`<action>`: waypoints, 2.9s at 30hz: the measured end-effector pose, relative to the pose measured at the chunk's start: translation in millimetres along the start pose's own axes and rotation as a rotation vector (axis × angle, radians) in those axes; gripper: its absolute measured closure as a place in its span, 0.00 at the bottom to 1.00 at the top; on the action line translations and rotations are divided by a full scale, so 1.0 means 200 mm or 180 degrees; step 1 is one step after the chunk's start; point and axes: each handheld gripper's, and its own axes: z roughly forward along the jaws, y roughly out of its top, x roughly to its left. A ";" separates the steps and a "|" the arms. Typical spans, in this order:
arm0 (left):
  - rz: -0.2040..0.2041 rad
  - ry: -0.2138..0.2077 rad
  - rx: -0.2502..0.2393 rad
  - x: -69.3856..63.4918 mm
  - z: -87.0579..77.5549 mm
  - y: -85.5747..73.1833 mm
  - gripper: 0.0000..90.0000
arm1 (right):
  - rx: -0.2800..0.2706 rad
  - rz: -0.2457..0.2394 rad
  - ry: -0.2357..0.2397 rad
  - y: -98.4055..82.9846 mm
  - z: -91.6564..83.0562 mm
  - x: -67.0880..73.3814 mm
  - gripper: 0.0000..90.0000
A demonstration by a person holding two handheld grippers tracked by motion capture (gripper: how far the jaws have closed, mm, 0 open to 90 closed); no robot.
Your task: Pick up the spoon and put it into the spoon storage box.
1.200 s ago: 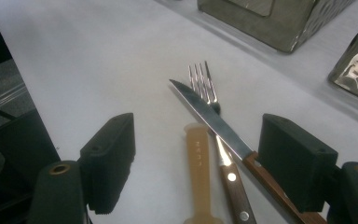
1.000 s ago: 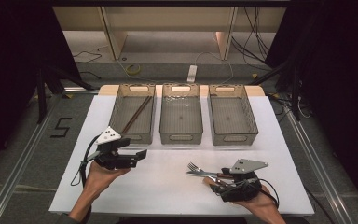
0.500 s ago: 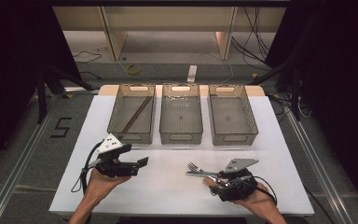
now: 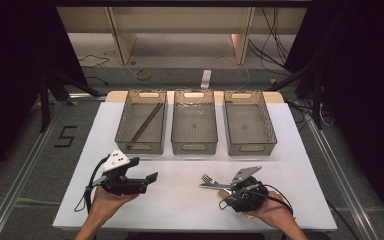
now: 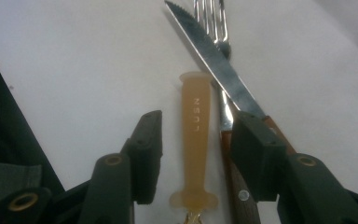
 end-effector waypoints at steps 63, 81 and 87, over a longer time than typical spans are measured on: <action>-0.0016 0.0011 -0.0005 0.01 -0.01 -0.02 0.17 | -0.0796 0.0272 0.0436 0.11 -0.09 -0.05 0.85; -0.0038 0.0038 -0.0051 0.02 -0.02 -0.02 0.17 | -0.0947 0.0285 0.0324 0.22 -0.12 -0.12 0.85; -0.0049 0.0033 -0.0084 0.02 -0.02 -0.02 0.17 | -0.0989 0.0315 0.0197 0.32 -0.12 -0.19 0.84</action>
